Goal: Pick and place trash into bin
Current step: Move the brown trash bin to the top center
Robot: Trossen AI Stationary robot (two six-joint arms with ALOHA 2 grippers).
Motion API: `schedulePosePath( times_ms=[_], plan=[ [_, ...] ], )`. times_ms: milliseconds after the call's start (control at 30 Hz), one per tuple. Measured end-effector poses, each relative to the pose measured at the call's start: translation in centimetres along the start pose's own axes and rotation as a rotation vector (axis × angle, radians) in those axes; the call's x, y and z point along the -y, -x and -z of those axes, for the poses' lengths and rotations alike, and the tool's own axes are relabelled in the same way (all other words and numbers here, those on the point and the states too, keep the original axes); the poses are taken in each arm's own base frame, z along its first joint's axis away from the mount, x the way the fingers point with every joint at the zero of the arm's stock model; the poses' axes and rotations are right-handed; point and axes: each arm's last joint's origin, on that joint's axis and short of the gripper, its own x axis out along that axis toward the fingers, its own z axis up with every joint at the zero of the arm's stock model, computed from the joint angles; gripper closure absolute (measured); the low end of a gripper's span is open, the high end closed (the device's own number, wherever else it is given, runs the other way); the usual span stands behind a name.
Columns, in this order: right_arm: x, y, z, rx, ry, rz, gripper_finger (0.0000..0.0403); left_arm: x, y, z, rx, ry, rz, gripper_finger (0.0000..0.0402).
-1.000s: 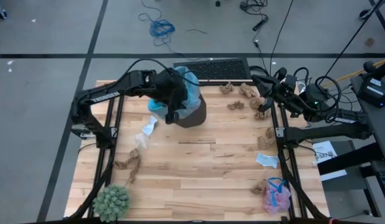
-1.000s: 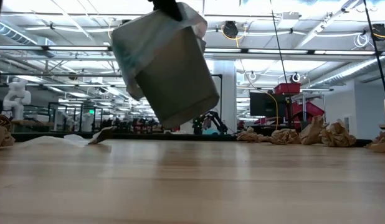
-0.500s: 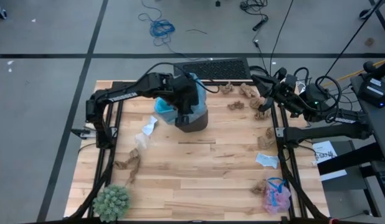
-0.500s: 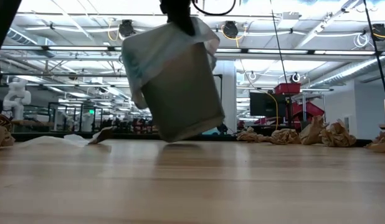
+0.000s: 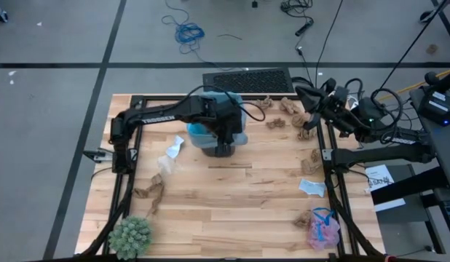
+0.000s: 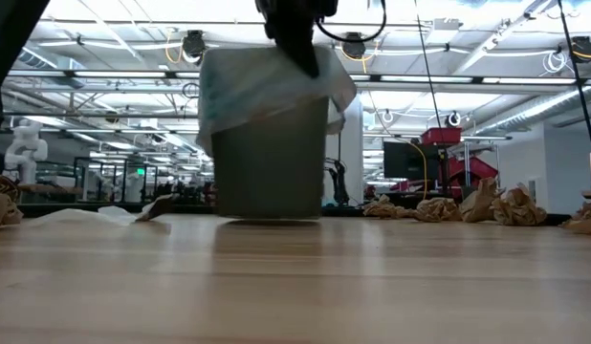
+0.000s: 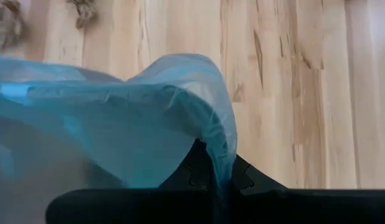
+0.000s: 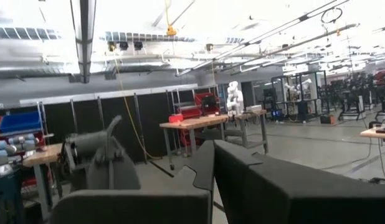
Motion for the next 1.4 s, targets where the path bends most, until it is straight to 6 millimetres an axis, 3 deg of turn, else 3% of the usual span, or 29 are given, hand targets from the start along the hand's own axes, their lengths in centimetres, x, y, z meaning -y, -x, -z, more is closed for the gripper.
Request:
schedulePosePath(
  times_ms=[300, 567, 833, 1167, 1400],
  plan=[
    [0.0, 0.0, -0.1, 0.014, 0.012, -0.001, 0.0403, 0.0, -0.7, -0.2, 0.0, -0.004, -0.043, 0.0367],
    [0.0, 0.0, -0.1, 0.012, 0.014, 0.0, 0.0403, 0.1, 0.1, -1.2, 0.099, -0.019, -0.06, 0.0309],
    [0.0, 0.0, -0.1, 0.013, 0.021, 0.0, 0.0393, 0.3, 2.4, -2.5, 0.191, 0.016, -0.063, 0.026],
    [-0.2, -0.3, -2.3, -0.027, 0.083, 0.0, 0.0341, 0.9, 7.5, -4.4, 0.386, 0.072, -0.06, 0.0255],
    [-0.3, -0.5, -3.0, -0.058, 0.131, -0.001, 0.0334, 1.2, 7.5, -4.3, 0.373, 0.068, -0.051, 0.0255]
  ],
)
